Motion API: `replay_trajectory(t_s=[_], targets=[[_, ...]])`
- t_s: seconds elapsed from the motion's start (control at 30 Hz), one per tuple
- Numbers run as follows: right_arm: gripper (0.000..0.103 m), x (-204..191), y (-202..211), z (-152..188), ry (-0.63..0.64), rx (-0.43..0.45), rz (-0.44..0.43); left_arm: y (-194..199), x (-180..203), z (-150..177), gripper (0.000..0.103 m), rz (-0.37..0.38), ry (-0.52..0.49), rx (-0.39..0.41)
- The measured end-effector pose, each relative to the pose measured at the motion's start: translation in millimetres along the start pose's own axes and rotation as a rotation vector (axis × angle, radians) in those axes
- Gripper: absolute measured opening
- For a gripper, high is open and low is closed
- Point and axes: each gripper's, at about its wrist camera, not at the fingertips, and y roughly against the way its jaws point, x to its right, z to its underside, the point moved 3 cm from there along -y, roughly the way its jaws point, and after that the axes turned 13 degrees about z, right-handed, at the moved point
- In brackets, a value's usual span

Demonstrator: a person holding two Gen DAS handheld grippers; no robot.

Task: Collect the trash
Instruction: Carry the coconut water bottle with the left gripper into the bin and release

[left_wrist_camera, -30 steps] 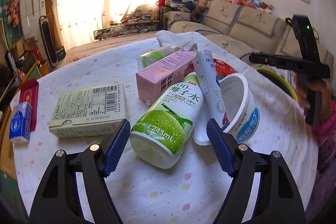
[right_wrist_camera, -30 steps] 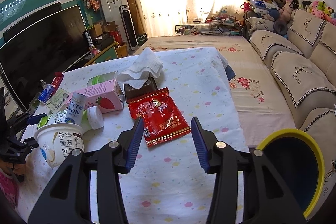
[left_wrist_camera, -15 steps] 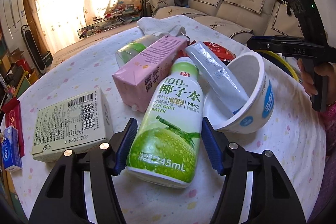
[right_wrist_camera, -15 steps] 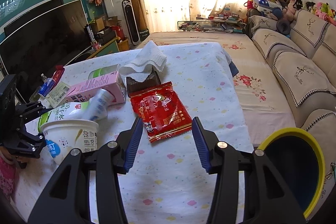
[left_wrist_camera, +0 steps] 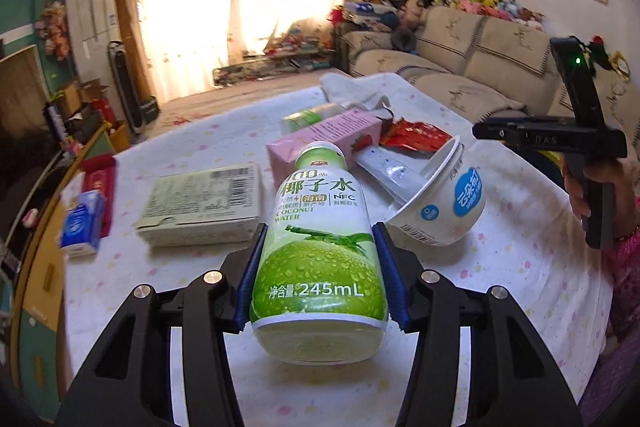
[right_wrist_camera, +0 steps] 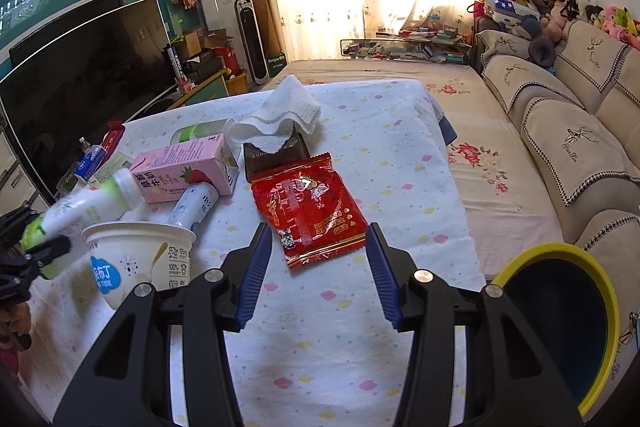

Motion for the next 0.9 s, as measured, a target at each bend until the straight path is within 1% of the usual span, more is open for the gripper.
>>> replay_trajectory(t_s=[0.07, 0.2, 0.37, 0.43, 0.47, 0.53, 0.63, 0.77, 0.9], targets=[[0.047, 0, -1, 0, 0.000, -0.003, 0.004, 17, 4, 1, 0.051, -0.035, 0.003, 0.029], [0.047, 2, -2, 0, -0.004, -0.002, 0.012, 54, 25, -4, 0.051, -0.054, -0.013, 0.102], [0.047, 12, 2, -4, -0.040, 0.011, 0.011, 82, 62, -20, 0.051, -0.029, -0.039, 0.174], [0.047, 19, 10, -6, -0.066, 0.019, 0.003, 86, 77, -29, 0.051, -0.018, -0.049, 0.181], [0.047, 25, 19, -6, -0.079, 0.036, -0.004, 88, 84, -31, 0.051, -0.011, -0.051, 0.181], [0.047, 36, 40, -5, -0.094, 0.072, -0.007, 90, 100, -37, 0.051, 0.018, -0.058, 0.184], [0.047, 63, 74, 7, -0.117, 0.111, 0.010, 89, 128, -48, 0.051, 0.067, -0.081, 0.195], [0.047, 112, 118, 35, -0.156, 0.144, 0.086, 78, 165, -65, 0.051, 0.153, -0.105, 0.206], [0.047, 162, 145, 65, -0.214, 0.141, 0.177, 53, 210, -82, 0.051, 0.243, -0.147, 0.191]])
